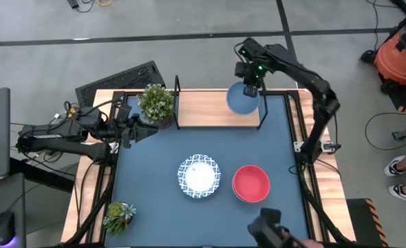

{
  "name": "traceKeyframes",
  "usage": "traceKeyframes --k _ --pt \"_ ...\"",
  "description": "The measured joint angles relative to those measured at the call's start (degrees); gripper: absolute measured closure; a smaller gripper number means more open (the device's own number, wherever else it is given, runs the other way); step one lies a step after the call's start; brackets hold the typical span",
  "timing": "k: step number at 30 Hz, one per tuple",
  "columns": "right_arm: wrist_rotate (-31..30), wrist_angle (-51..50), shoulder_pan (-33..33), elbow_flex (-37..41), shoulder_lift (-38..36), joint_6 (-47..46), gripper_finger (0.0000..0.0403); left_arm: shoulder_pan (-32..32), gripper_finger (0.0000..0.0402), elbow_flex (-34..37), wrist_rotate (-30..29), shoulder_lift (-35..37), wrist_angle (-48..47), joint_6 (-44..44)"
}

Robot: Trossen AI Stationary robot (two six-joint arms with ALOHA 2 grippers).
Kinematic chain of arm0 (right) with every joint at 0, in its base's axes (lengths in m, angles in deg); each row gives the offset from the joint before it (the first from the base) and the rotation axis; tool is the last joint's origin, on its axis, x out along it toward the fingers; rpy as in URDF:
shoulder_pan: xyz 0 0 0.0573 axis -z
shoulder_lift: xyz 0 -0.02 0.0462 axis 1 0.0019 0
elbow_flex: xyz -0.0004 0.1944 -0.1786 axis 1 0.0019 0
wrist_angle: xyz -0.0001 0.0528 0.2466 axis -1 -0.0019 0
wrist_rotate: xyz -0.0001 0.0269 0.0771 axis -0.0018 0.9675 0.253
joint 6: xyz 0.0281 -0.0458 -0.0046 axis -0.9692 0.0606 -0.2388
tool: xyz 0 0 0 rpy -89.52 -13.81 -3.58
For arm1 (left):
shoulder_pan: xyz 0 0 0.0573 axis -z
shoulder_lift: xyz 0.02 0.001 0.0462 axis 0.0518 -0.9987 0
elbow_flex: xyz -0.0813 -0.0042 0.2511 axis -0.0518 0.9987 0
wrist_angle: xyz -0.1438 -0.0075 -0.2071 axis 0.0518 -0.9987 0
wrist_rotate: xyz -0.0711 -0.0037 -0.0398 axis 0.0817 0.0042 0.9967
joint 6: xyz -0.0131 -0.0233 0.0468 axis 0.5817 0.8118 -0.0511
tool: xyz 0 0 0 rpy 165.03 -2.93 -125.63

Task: Place and stack bowls onto a shelf
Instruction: Put the blue bowl on the shelf

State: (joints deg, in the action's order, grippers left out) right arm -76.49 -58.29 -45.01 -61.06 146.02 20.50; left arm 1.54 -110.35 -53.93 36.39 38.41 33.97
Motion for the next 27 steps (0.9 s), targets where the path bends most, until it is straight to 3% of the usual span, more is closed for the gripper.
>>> traceKeyframes --k 10,23,27 --pt "6.3 1.2 6.8 -0.4 9.1 2.2 0.0375 0.0 0.0289 0.0 -4.0 0.0 -4.1 0.0" --pt "5.8 1.0 8.9 -0.4 12.1 2.4 0.0375 0.0 0.0289 0.0 -5.8 0.0 -5.0 -0.5" --pt "5.4 0.5 8.9 -0.4 12.1 2.0 0.0356 0.0 0.0289 0.0 -5.8 0.0 -5.0 -0.9"
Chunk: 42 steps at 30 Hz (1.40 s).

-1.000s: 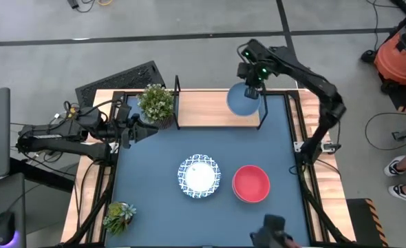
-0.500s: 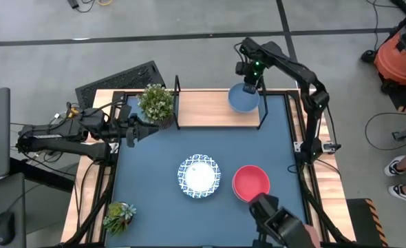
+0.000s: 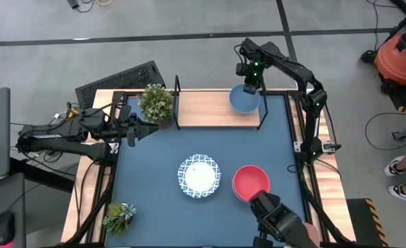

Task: Place and stack bowls onto a shelf
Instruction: Put the blue bowl on the shelf, then stack the orange bowl on top of the blue bowl on the shelf

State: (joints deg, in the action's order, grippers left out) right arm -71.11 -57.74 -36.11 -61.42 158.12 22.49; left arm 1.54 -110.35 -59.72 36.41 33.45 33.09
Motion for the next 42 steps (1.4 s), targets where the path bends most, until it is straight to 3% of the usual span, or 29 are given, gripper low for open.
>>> traceKeyframes --k 11,22,26,29,35,42 --pt "0.0 -2.2 0.0 0.0 0.0 -0.8 0.0327 0.0 0.0289 0.0 0.2 0.0 0.0 -0.2" --pt "-3.5 -0.5 0.3 -1.0 -1.4 -2.6 0.0182 0.0 0.0289 0.0 0.9 0.0 0.1 -0.3" --pt "-3.3 -0.1 0.3 -4.4 -4.7 -4.2 0.0164 0.0 0.0289 0.0 1.1 0.0 0.1 -0.5" --pt "0.4 -1.6 -0.9 -7.1 -8.2 -7.5 0.0165 0.0 0.0289 0.0 1.1 0.0 0.1 -1.3" --pt "7.7 -8.0 -7.5 -8.8 -17.4 -12.3 0.0168 0.0 0.0289 0.0 1.1 0.0 0.1 -1.4" --pt "9.2 -13.4 -24.1 -8.8 -26.2 -18.0 0.0168 0.0 0.0289 0.0 1.1 0.0 0.1 -3.3"
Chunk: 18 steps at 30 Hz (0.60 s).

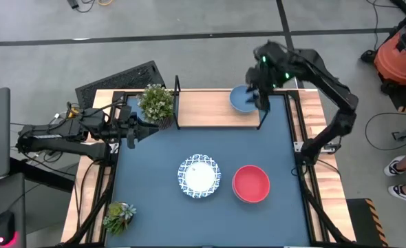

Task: Place and stack bowls onto a shelf
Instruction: Stack the orange bowl on top of the blue bowl on the shelf

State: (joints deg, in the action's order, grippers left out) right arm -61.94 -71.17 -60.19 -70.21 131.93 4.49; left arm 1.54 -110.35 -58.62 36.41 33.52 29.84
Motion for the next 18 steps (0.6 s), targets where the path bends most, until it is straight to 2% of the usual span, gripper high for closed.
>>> traceKeyframes --k 6,10,15,18 --pt "-0.8 -3.8 -15.8 0.1 -2.3 -12.1 0.0168 0.0 0.0289 0.0 0.0 0.0 0.0 0.0" --pt "-6.4 -5.7 -26.3 2.7 -2.8 -20.5 0.0168 0.0 0.0289 0.0 1.1 0.0 0.0 -0.4" --pt "-13.2 -3.7 -36.2 15.0 -6.7 -29.0 0.0168 0.0 0.0289 0.0 2.2 0.0 0.0 -1.5" --pt "-15.2 2.5 -39.2 25.6 -10.1 -34.0 0.0168 0.0 0.0289 0.0 2.2 0.0 -0.4 -1.5"
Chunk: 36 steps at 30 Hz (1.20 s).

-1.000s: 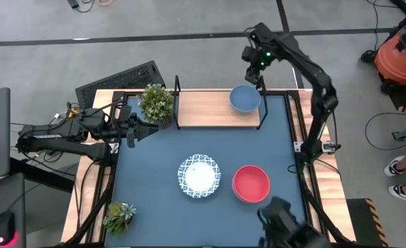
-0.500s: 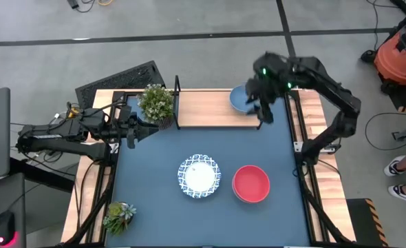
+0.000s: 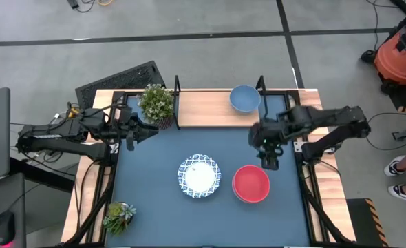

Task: Place and stack bowls onto a shelf
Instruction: Stack the orange bowl on top of the blue bowl on the shelf

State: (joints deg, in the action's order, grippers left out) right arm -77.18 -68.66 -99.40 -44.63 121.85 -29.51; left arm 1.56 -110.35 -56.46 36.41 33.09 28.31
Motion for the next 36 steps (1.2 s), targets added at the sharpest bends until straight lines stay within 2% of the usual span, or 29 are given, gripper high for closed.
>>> traceKeyframes --k 5,10,15,22,26,34,36 --pt "0.0 14.9 -2.1 18.1 -5.3 -4.9 0.0168 0.0 0.0289 0.0 0.0 0.0 -1.4 0.0" --pt "0.0 24.9 -2.1 30.5 -6.5 -5.7 0.0168 0.0 0.0289 0.0 0.0 0.0 -1.8 0.1" --pt "0.3 31.2 -2.3 37.0 -5.3 -5.8 0.0168 0.0 0.0289 0.0 -0.1 0.0 -2.0 0.7" --pt "0.0 33.8 -2.5 38.9 -3.3 -5.9 0.0177 0.0 0.0289 0.0 -0.2 0.0 -2.5 1.7" --pt "0.0 34.9 -2.5 38.9 -2.3 -5.8 0.0212 0.0 0.0289 0.0 -0.2 0.0 -2.7 1.8" --pt "0.0 34.5 -2.5 38.8 -2.2 -6.1 0.0354 0.0 0.0289 0.0 -0.2 0.0 -3.1 1.8" --pt "0.0 34.5 -2.5 38.7 -2.2 -6.1 0.0371 0.0 0.0289 0.0 -0.2 0.0 -3.1 1.7"
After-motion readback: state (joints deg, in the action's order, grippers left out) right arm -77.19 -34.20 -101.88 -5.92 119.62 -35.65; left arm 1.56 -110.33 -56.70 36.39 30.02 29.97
